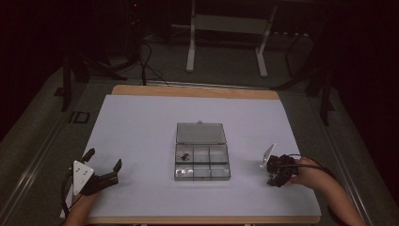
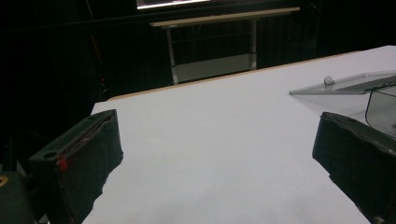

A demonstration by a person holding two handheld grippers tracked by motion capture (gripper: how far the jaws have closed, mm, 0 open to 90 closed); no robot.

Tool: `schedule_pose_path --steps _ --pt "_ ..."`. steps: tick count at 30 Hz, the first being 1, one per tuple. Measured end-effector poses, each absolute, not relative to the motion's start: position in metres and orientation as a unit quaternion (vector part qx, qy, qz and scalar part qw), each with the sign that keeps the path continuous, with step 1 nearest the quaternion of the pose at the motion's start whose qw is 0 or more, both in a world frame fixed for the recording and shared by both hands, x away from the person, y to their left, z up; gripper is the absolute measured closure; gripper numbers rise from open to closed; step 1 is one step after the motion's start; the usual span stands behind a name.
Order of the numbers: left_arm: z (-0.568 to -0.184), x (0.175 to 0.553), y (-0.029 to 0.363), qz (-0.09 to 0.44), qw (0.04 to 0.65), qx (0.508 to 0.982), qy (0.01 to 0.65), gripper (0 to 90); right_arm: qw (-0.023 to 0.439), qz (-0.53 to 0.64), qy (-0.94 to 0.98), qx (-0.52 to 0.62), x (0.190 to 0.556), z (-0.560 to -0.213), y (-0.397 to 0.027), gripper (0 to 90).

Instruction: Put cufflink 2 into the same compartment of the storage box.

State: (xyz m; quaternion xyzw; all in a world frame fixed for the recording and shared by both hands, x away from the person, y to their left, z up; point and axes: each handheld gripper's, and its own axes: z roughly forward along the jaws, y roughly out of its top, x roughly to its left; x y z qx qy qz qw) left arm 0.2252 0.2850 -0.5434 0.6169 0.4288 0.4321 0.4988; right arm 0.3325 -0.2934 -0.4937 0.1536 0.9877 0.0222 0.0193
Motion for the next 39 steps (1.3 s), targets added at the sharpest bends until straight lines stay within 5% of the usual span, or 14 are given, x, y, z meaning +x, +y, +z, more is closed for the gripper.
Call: schedule_pose_path --steps 1,2,23,39 --pt "-0.543 0.225 0.285 0.433 0.499 0.617 0.428 2.4 0.010 0.020 0.988 0.155 0.334 -0.495 -0.293 67.9" --pt "-0.543 0.225 0.285 0.433 0.499 0.617 0.428 2.4 0.011 0.017 0.988 0.153 0.333 -0.494 -0.293 70.5" --pt "-0.543 0.225 0.285 0.431 0.498 0.617 0.429 2.4 0.008 0.043 0.996 0.079 0.332 -0.456 -0.248 71.8" --pt "-0.543 0.225 0.285 0.430 0.500 0.617 0.428 2.4 0.021 0.077 0.997 -0.014 0.330 -0.424 -0.164 71.8"
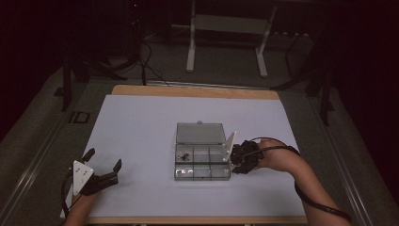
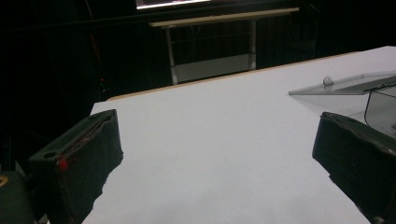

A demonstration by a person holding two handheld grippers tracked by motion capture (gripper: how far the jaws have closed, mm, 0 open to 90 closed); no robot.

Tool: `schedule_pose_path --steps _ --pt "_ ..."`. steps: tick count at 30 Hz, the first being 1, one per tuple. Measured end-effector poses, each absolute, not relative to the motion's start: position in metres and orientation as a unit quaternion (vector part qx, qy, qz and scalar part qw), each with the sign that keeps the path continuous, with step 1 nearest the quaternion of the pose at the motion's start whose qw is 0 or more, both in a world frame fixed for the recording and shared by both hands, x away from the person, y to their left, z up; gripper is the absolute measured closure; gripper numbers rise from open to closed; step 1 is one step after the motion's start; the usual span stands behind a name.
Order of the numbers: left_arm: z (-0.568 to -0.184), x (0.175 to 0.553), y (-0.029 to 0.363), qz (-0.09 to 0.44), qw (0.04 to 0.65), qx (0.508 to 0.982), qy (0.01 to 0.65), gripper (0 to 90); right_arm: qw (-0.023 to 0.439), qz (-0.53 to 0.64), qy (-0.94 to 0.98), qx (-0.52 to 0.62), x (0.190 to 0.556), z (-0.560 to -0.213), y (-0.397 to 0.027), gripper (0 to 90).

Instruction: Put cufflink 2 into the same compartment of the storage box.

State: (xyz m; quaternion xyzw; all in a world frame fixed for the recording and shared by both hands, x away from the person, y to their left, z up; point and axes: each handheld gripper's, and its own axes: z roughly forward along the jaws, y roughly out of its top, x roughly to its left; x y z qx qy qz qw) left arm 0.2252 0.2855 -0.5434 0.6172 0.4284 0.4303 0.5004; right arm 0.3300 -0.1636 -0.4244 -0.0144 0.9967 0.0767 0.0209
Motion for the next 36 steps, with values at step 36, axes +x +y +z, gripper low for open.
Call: schedule_pose_path --steps 36 --pt "-0.543 0.225 0.286 0.429 0.503 0.618 0.426 2.4 0.017 0.215 0.971 -0.099 0.333 -0.458 -0.057 71.8"
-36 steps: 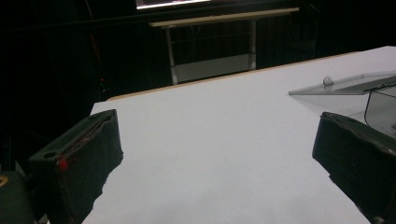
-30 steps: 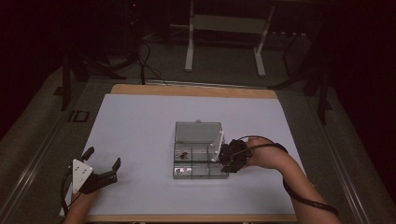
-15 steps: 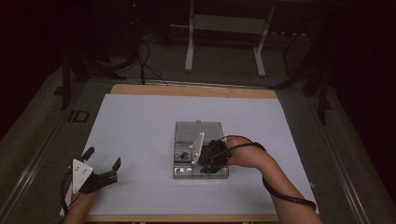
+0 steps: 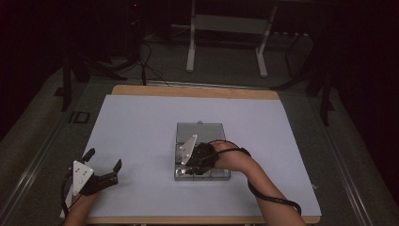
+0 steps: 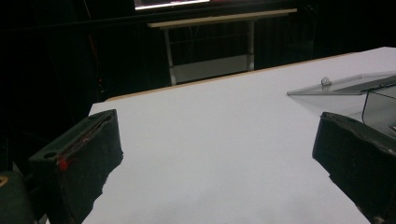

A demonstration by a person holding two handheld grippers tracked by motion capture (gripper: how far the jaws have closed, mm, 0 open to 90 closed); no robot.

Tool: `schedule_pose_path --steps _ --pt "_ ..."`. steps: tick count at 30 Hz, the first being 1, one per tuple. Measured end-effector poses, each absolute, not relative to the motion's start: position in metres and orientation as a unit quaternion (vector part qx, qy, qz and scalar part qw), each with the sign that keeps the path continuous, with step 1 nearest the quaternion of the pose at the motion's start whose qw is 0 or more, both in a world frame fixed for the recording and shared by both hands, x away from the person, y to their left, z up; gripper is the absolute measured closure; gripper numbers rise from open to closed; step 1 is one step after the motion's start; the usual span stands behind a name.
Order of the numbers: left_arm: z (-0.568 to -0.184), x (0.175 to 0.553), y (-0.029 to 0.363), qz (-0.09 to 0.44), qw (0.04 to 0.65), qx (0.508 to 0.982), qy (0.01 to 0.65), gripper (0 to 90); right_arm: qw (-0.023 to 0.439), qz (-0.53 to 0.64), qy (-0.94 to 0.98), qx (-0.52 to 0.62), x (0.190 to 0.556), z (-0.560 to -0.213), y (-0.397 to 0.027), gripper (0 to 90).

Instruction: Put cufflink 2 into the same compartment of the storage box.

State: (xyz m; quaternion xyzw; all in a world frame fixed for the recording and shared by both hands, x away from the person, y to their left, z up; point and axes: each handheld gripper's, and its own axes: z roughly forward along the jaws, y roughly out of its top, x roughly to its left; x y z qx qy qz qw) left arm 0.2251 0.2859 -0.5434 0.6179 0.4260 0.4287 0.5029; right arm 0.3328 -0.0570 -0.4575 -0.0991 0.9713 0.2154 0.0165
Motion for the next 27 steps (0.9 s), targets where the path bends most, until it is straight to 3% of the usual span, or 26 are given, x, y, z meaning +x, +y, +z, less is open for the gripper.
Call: schedule_pose_path --steps 13,16,18,27 --pt "-0.543 0.225 0.286 0.428 0.504 0.618 0.425 2.4 0.006 0.171 0.980 -0.098 0.347 -0.495 -0.043 70.9" --pt "-0.543 0.225 0.286 0.428 0.504 0.618 0.425 2.4 0.007 0.170 0.980 -0.099 0.347 -0.494 -0.043 70.4" --pt "-0.543 0.225 0.286 0.428 0.504 0.619 0.424 2.4 0.006 0.171 0.981 -0.092 0.348 -0.489 -0.044 63.6" --pt "-0.543 0.225 0.286 0.428 0.504 0.619 0.424 2.4 0.039 0.202 0.977 -0.053 0.350 -0.462 -0.073 55.2"
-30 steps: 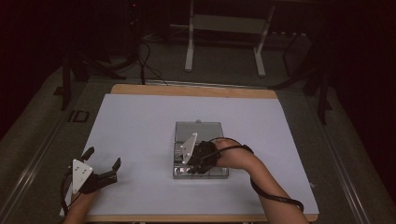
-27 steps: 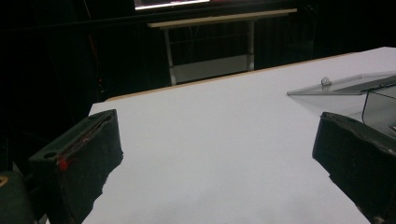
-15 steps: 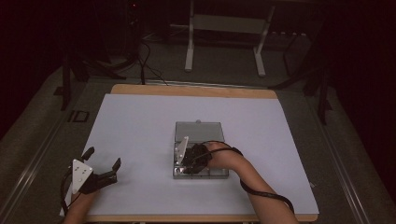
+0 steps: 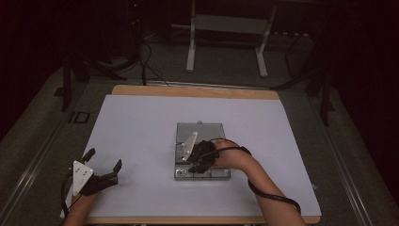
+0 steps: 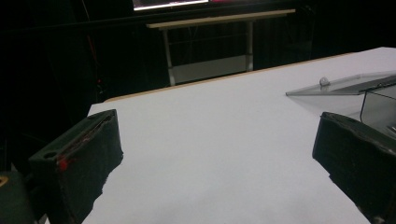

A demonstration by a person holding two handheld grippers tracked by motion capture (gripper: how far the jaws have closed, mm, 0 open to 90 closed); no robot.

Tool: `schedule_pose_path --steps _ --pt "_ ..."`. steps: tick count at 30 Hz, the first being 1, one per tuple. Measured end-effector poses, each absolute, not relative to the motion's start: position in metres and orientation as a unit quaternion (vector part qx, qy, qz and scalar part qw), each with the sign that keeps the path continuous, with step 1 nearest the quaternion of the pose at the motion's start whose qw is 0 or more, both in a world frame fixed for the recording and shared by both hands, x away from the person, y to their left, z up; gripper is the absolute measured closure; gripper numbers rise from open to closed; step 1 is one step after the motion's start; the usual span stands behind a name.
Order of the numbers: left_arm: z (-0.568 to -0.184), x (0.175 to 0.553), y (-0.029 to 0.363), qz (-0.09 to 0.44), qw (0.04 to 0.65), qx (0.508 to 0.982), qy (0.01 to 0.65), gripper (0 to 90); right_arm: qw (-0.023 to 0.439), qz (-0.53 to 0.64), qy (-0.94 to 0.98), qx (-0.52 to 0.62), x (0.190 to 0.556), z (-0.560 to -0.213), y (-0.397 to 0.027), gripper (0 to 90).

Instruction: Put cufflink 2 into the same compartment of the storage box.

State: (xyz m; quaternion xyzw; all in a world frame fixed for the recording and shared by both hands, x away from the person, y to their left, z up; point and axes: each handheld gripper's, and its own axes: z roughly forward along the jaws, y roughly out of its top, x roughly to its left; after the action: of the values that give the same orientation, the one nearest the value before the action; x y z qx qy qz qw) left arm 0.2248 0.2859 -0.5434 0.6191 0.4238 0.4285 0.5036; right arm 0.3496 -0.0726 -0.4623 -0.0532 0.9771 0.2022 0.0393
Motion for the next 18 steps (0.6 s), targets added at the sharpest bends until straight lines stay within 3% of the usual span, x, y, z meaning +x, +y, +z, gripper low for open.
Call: schedule_pose_path --steps 1,11,18 --pt "-0.543 0.225 0.286 0.429 0.504 0.619 0.424 2.4 0.049 0.211 0.976 -0.031 0.353 -0.457 -0.085 48.3" --pt "-0.543 0.225 0.285 0.430 0.502 0.619 0.424 2.4 0.103 0.264 0.956 0.077 0.369 -0.448 -0.164 28.9" --pt "-0.543 0.225 0.285 0.431 0.501 0.619 0.424 2.4 0.123 0.277 0.941 0.150 0.378 -0.453 -0.213 20.8"
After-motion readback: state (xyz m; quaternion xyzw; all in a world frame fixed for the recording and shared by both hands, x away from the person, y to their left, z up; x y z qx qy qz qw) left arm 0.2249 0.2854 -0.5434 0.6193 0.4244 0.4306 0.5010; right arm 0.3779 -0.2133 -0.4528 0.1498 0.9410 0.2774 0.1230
